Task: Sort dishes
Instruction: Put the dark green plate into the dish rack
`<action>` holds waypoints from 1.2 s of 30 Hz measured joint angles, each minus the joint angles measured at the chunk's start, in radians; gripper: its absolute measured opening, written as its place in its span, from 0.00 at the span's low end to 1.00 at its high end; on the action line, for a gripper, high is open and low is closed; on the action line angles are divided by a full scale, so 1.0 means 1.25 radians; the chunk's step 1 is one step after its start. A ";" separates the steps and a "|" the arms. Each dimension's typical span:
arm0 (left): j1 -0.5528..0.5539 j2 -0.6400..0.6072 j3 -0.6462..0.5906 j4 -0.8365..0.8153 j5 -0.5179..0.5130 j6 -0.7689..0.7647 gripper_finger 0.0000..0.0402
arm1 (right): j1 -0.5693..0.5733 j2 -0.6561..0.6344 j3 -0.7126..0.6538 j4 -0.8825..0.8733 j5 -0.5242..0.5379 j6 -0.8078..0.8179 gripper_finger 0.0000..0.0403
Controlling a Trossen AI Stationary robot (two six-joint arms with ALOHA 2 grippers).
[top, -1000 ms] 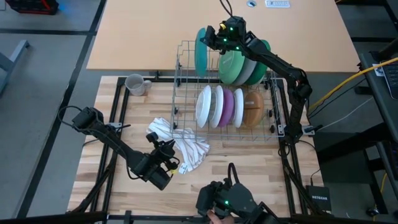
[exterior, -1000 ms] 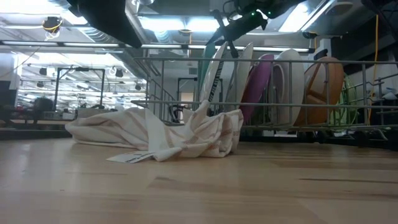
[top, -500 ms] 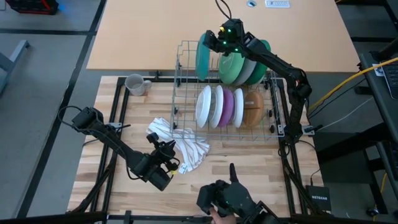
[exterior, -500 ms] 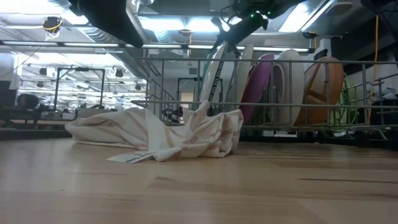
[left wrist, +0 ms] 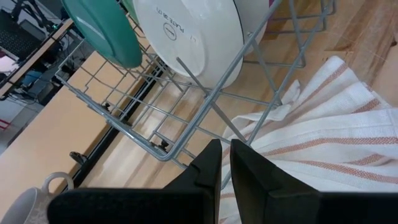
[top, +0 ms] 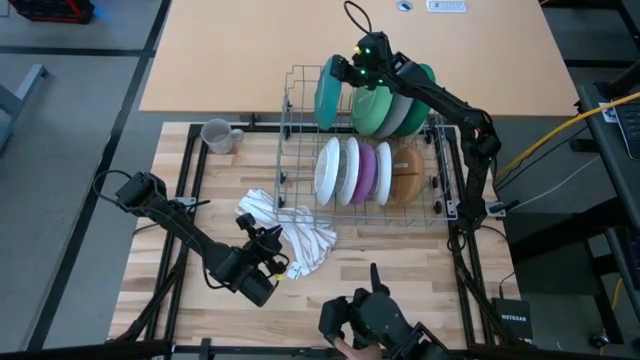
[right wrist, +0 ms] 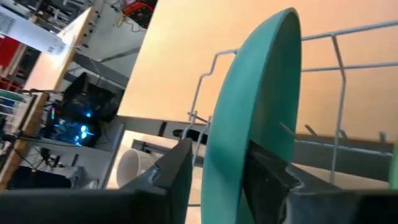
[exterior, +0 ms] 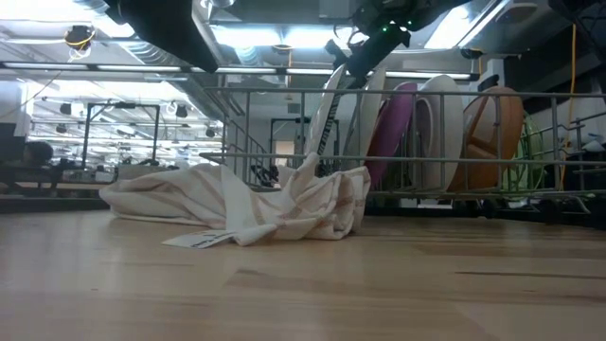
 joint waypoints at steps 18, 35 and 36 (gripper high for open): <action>0.000 0.000 0.000 -0.004 0.000 0.000 0.07 | -0.004 0.000 0.000 -0.086 0.091 -0.096 0.42; 0.000 0.000 0.000 -0.006 0.000 0.000 0.07 | -0.029 -0.002 0.007 -0.147 0.129 -0.215 0.42; 0.000 0.000 0.000 -0.006 0.000 0.000 0.07 | -0.030 -0.002 0.010 -0.149 0.130 -0.221 0.42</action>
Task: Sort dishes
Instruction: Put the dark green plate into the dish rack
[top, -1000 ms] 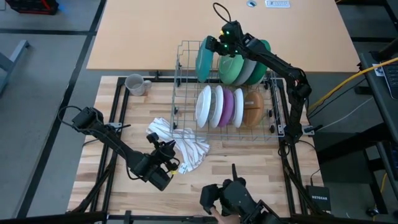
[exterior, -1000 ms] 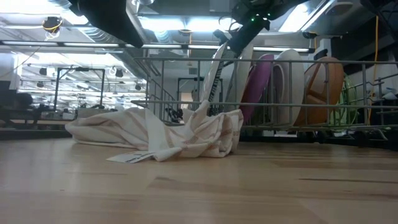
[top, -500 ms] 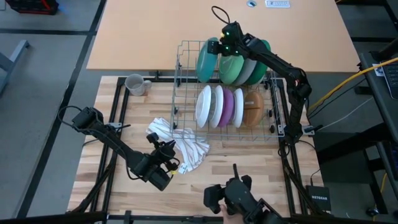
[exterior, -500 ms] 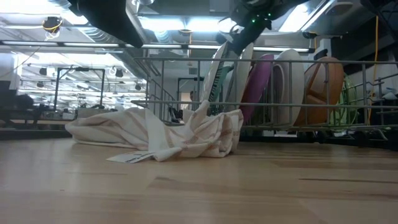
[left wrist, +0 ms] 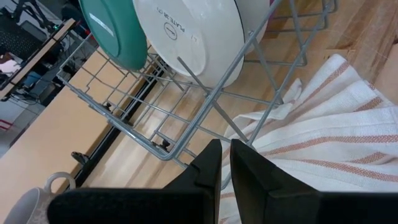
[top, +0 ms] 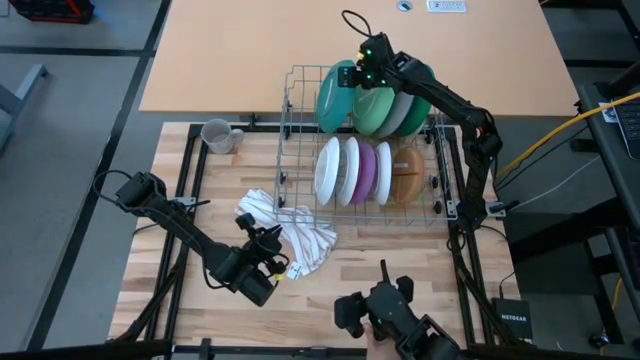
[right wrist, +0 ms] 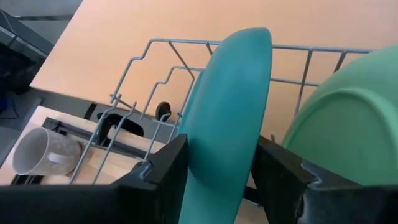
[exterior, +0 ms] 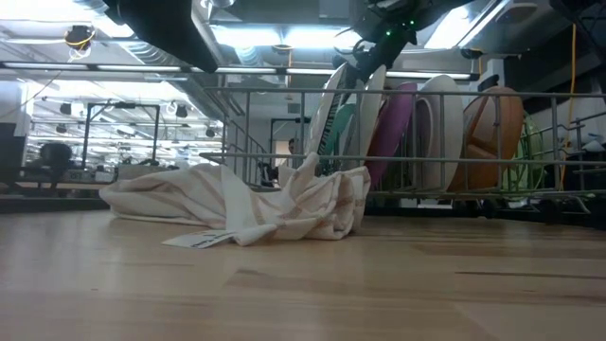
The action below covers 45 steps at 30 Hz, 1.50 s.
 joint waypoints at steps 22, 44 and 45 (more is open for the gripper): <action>0.001 0.000 0.000 0.000 0.000 0.036 0.07 | 0.000 0.000 0.016 -0.020 -0.123 -0.036 0.42; 0.001 0.000 0.000 0.000 0.000 0.036 0.07 | 0.000 0.000 0.016 -0.037 -0.125 -0.045 0.42; 0.001 0.000 0.000 0.000 0.000 0.036 0.07 | 0.000 0.000 0.016 -0.045 -0.118 -0.045 0.42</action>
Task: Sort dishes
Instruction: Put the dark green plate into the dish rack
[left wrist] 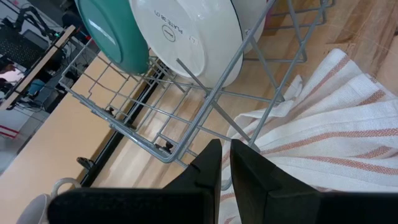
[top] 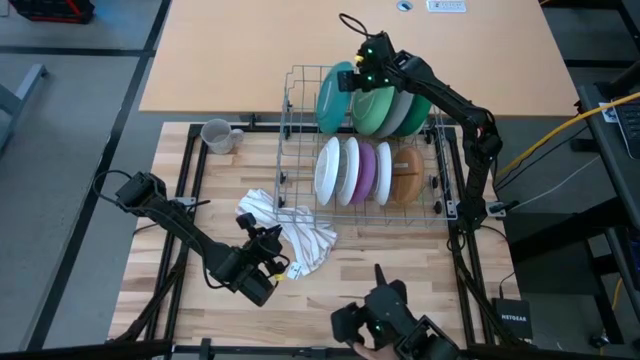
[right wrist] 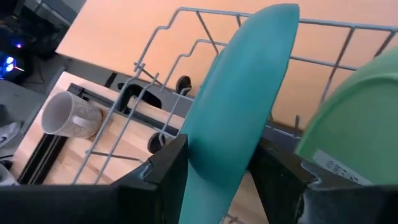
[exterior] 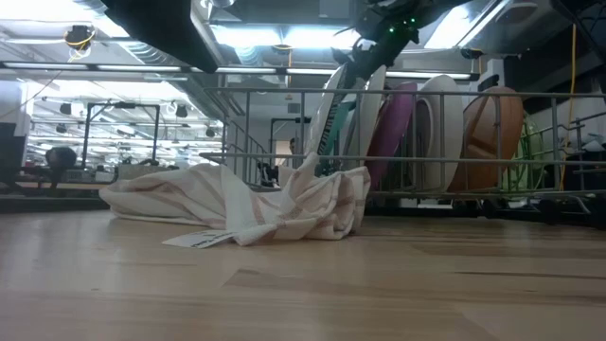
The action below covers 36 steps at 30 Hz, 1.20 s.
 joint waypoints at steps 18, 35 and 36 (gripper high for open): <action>0.035 -0.206 -0.045 0.025 -0.068 0.169 0.07 | -0.001 0.000 0.001 -0.001 0.035 0.000 0.42; 0.337 -0.349 -0.550 1.043 0.719 0.721 0.07 | 0.000 0.000 0.000 -0.005 0.013 -0.001 0.42; 0.349 -0.361 -0.572 1.065 0.735 0.713 0.07 | 0.000 0.000 0.000 -0.005 0.013 -0.001 0.42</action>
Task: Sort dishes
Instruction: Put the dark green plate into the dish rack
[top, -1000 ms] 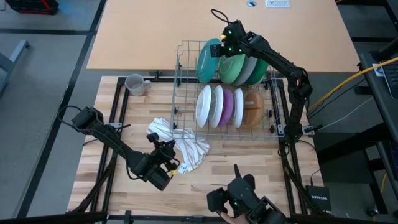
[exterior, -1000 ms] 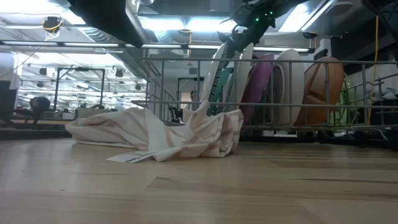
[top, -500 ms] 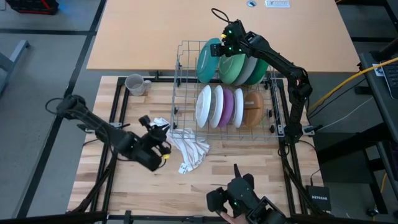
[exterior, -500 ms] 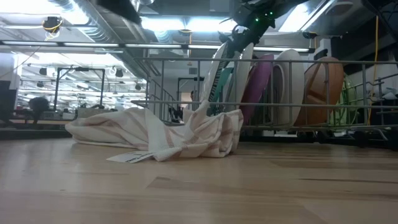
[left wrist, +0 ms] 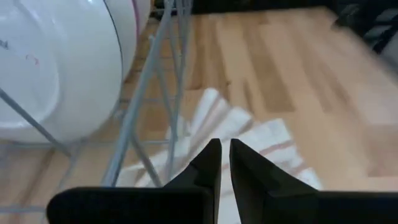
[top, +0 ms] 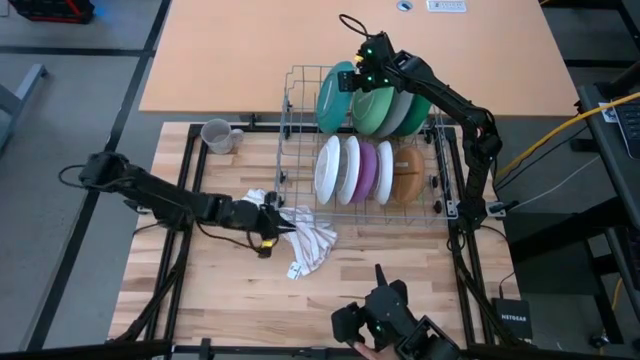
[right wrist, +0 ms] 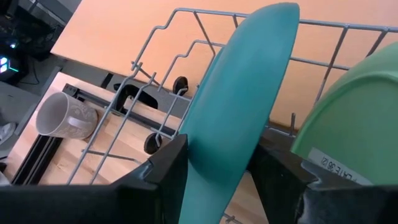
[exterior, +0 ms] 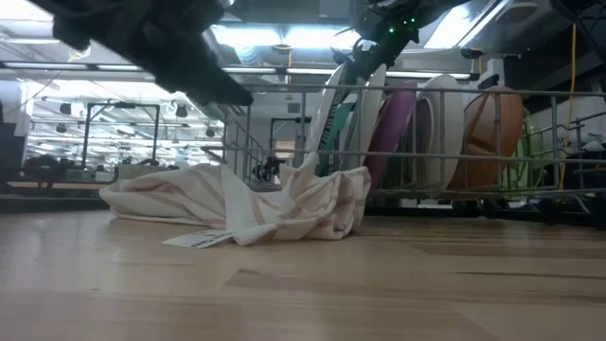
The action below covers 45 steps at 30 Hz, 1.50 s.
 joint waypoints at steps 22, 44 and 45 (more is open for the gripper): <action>0.101 -0.311 -0.434 0.531 0.249 -0.022 0.07 | 0.000 0.000 0.000 -0.001 -0.020 0.000 0.42; 0.168 -0.492 -0.434 0.342 0.256 -0.017 0.07 | 0.000 0.000 -0.001 0.012 -0.020 0.000 0.42; 0.168 -0.498 -0.434 0.345 0.256 -0.021 0.07 | 0.000 0.000 -0.001 0.012 -0.020 0.000 0.42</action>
